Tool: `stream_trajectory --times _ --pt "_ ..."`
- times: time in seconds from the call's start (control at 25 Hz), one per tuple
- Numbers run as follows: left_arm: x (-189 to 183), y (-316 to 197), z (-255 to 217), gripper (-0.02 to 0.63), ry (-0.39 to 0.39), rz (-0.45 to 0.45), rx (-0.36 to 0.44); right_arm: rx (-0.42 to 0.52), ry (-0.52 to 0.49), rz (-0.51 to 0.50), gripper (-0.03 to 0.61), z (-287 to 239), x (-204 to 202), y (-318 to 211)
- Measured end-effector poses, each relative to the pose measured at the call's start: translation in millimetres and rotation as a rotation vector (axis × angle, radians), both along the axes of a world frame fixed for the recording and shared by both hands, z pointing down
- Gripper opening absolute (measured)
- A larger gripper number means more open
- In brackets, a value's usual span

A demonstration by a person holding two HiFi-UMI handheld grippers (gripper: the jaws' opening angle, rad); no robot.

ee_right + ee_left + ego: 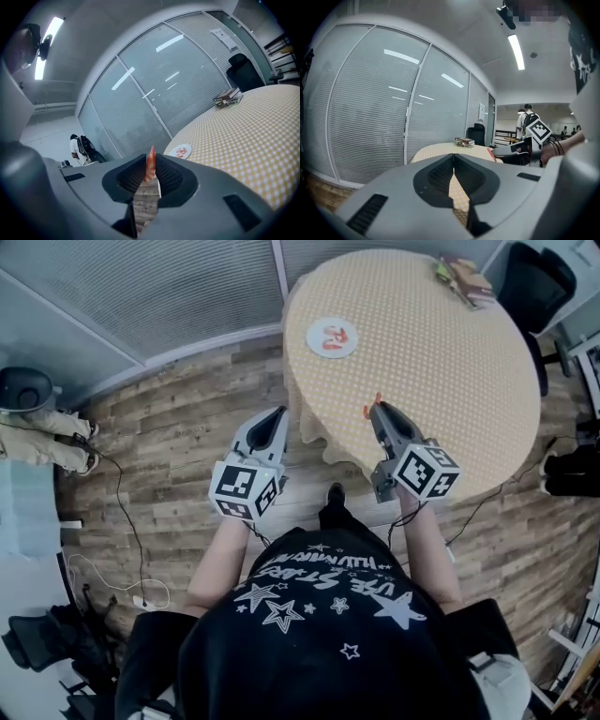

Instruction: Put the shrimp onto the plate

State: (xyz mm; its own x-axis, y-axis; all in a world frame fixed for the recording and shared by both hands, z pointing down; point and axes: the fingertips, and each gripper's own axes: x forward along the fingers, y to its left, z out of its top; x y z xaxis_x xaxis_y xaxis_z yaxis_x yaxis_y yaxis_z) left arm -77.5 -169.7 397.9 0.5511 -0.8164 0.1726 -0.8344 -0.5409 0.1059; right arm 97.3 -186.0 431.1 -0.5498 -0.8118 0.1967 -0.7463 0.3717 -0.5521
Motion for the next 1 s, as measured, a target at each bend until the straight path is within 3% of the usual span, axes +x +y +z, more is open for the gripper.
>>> stream_trajectory --times 0.24,0.64,1.0 --pt "19 -39 -3 0.009 -0.023 -0.014 0.003 -0.003 -0.011 -0.005 0.071 1 25 -45" --pt "39 -91 -1 0.009 -0.039 -0.089 -0.005 0.017 0.031 -0.095 0.071 7 38 -105" --pt "25 -108 17 0.009 -0.069 -0.109 -0.064 -0.022 0.015 -0.123 0.071 27 19 -123"
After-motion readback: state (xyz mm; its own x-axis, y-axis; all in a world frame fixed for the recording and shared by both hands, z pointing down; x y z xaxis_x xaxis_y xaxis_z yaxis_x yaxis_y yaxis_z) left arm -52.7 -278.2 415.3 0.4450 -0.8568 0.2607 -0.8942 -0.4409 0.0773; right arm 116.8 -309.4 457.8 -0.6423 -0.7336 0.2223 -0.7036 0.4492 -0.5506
